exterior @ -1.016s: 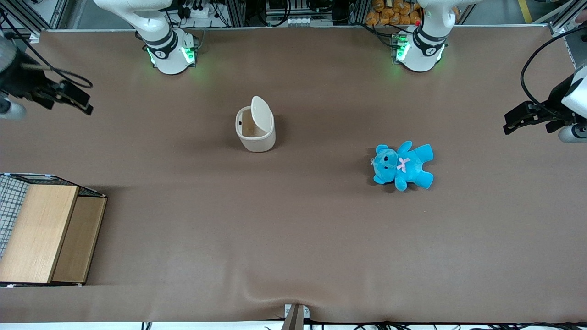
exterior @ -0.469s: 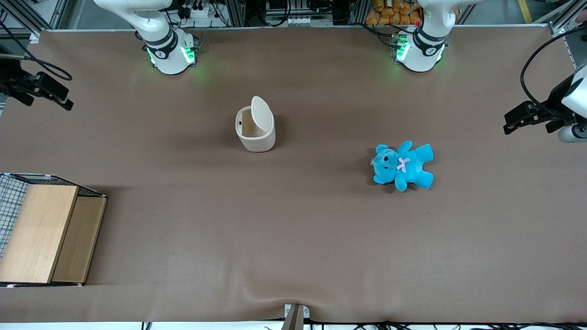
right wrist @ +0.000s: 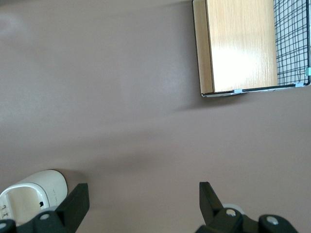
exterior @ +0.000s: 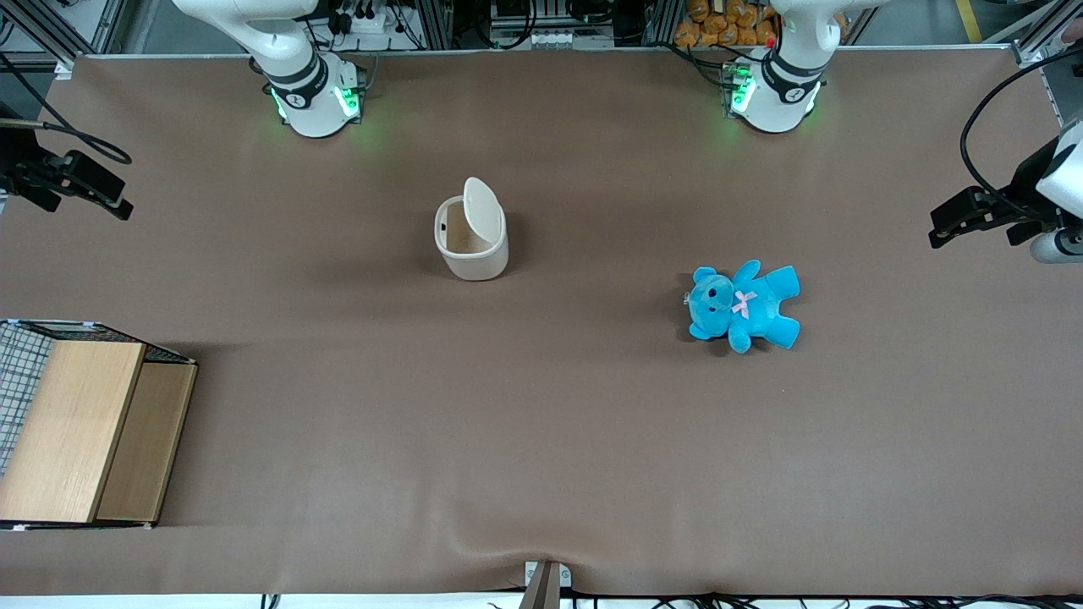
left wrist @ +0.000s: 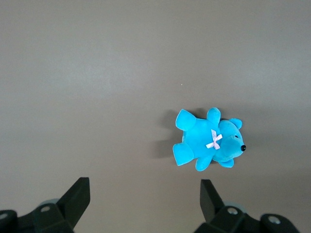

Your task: Open trash can with right arm

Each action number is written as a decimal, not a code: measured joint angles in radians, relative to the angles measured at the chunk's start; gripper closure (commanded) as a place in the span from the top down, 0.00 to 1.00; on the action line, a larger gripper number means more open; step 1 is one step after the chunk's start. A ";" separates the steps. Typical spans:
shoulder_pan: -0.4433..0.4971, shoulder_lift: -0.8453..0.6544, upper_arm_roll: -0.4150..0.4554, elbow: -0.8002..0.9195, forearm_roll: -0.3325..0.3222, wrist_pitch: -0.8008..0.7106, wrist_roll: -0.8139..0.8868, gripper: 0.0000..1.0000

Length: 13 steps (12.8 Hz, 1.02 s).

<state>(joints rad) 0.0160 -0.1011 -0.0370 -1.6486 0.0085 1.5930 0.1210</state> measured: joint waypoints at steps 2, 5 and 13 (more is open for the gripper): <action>0.000 0.004 0.000 0.006 0.000 0.000 0.000 1.00; 0.000 0.004 0.000 0.007 0.000 0.000 0.000 1.00; 0.000 0.011 -0.001 0.007 -0.001 -0.004 -0.001 1.00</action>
<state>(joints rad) 0.0158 -0.0905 -0.0376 -1.6412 0.0079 1.5893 0.1203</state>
